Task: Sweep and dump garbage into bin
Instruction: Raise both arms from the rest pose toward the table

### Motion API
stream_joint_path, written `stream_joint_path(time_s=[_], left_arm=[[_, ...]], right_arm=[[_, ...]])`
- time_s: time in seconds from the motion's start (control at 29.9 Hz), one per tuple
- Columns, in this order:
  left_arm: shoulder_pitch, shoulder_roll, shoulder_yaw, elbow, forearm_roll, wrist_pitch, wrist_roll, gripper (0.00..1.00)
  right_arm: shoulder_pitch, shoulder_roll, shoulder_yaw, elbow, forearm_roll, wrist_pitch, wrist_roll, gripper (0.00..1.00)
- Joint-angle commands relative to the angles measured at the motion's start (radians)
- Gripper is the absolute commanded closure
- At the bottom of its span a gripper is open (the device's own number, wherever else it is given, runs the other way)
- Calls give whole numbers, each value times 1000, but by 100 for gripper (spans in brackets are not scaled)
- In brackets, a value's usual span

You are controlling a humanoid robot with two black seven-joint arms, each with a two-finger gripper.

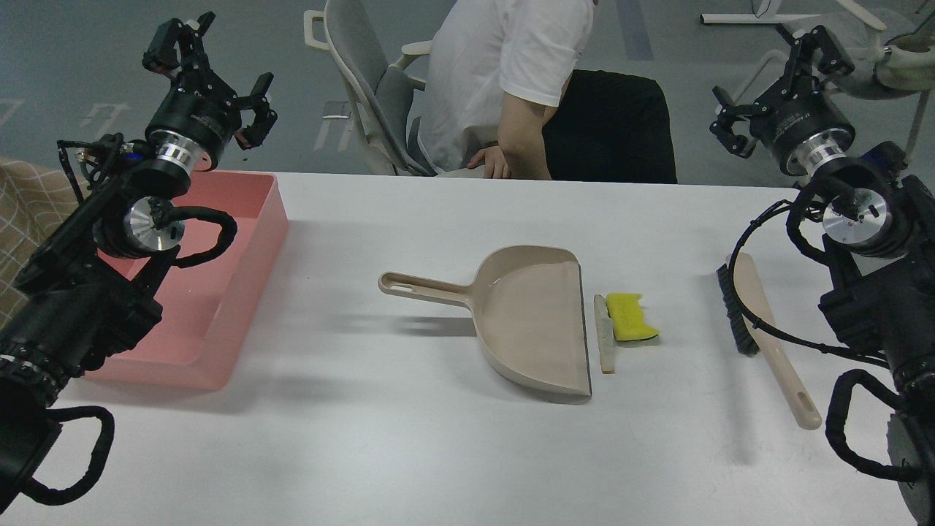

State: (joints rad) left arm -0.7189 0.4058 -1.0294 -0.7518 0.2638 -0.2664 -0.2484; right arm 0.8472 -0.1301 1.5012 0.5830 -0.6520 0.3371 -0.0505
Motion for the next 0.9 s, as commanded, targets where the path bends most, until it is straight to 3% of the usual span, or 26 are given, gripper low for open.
stream_joint_path(time_s=[0.0, 0.63, 0.87], left_arm=[[9, -2, 6, -11, 2, 4, -3, 2], [9, -1, -3, -14, -6, -4, 0, 2], [24, -10, 17, -61, -3, 3, -2, 2]], right_arm=[[1, 4, -1, 1, 0, 0, 3, 0], [-39, 6, 2, 21, 9, 2, 6, 0], [-71, 4, 2, 96, 9, 7, 11, 0]])
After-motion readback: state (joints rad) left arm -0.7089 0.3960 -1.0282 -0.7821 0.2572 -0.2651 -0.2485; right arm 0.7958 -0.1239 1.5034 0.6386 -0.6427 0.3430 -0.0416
